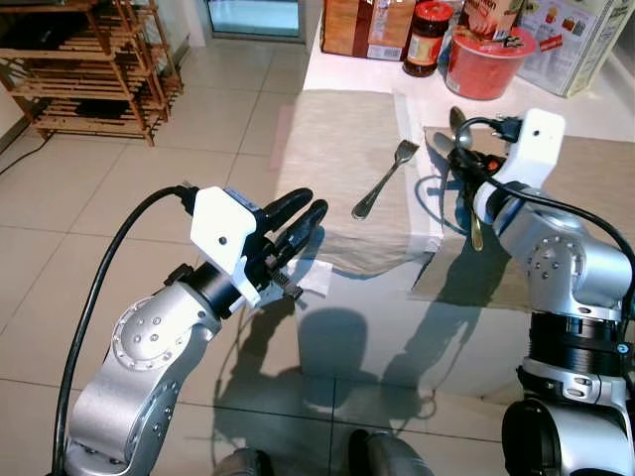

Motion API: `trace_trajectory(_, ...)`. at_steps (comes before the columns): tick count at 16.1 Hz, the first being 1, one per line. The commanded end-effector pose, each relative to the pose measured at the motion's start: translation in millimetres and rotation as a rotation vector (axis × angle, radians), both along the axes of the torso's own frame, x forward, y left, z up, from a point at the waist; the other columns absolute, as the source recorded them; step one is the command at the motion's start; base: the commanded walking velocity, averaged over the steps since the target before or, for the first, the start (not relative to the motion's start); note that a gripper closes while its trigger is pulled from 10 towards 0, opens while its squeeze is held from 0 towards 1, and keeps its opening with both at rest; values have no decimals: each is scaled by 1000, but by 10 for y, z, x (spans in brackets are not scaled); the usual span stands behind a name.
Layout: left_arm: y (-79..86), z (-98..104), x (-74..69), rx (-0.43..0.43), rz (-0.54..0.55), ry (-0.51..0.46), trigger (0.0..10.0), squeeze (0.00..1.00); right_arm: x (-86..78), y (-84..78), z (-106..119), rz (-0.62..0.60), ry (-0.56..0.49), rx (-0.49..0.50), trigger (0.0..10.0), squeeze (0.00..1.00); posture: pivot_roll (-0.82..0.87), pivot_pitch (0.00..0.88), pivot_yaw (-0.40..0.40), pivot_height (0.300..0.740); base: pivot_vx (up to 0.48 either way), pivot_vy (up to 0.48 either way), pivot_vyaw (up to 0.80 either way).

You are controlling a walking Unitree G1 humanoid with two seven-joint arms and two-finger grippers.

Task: Setting the table

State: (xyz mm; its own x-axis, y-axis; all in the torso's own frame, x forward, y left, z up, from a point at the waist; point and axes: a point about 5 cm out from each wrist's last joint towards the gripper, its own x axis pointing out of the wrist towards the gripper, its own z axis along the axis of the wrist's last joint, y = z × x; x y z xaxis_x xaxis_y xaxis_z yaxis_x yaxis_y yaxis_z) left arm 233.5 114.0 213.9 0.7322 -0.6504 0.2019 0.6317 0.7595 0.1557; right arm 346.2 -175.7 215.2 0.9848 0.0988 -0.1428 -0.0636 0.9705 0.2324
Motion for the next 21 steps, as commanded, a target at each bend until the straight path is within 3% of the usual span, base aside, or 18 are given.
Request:
trace_trajectory(1, -3, -12, 10, 5, 6, 6, 10000, 0, 8, 151, 119, 70, -51, -40, 10000, 0, -83, 108, 4, 740, 0, 0, 0)
trace_trajectory(2, -7, -15, 13, 6, 6, 6, 10000, 0, 29, 228, 56, 89, -16, -77, 10000, 0, -82, 108, 5, 740, 0, 0, 0)
trace_trajectory(6, -10, -17, 11, 11, 8, 7, 10000, 0, 69, 255, -78, 57, 57, -103, 10000, 0, -78, 111, 2, 740, 0, 0, 0)
trace_trajectory(7, -10, -25, 4, 12, 9, 9, 10000, 0, 78, 215, -194, 6, 120, -141, 10000, 922, -75, 112, 1, 740, 0, 0, 0)
trace_trajectory(8, -11, -26, 2, 13, 9, 10, 10000, 0, 77, 212, -203, 1, 124, -149, 10000, 922, -76, 112, 1, 740, 0, 0, 0)
trace_trajectory(9, -12, -26, -3, 12, 8, 10, 10000, 0, 74, 246, -185, 19, 109, -136, 10000, 1000, -75, 114, 2, 740, 0, 0, 0)
trace_trajectory(11, -13, -24, -7, 11, 9, 10, 10000, 0, 77, 270, -170, 27, 107, -128, 10000, 1000, -75, 115, 1, 740, 0, 0, 0)
trace_trajectory(12, -13, -24, -8, 11, 8, 10, 10000, 0, 79, 270, -182, 28, 119, -131, 10000, 929, -75, 113, 1, 740, 0, 0, 0)
trace_trajectory(13, -14, -23, -8, 11, 9, 10, 10000, 0, 81, 267, -202, 29, 137, -140, 10000, 0, -75, 115, 1, 740, 0, 0, 0)
trace_trajectory(15, -20, -24, -10, 11, 7, 11, 10000, 0, 73, 229, -280, 12, 199, -177, 10000, 0, -75, 116, 0, 740, 0, 0, 0)
trace_trajectory(16, -21, -26, -11, 12, 6, 12, 10000, 0, 66, 211, -311, 7, 226, -190, 8235, 0, -75, 115, 0, 740, 0, 0, 0)
trace_trajectory(17, -23, -25, -12, 11, 6, 12, 10000, 0, 63, 202, -321, 4, 235, -189, 5176, 0, -74, 115, -2, 740, 0, 0, 0)
trace_trajectory(18, -21, -23, -13, 10, 7, 12, 10000, 0, 63, 203, -320, 7, 234, -183, 0, 0, -72, 116, -3, 740, 0, 0, 0)
trace_trajectory(21, -12, -23, -15, 11, 10, 12, 10000, 0, 70, 212, -296, 10, 230, -154, 0, 0, -73, 113, -4, 740, 0, 0, 0)
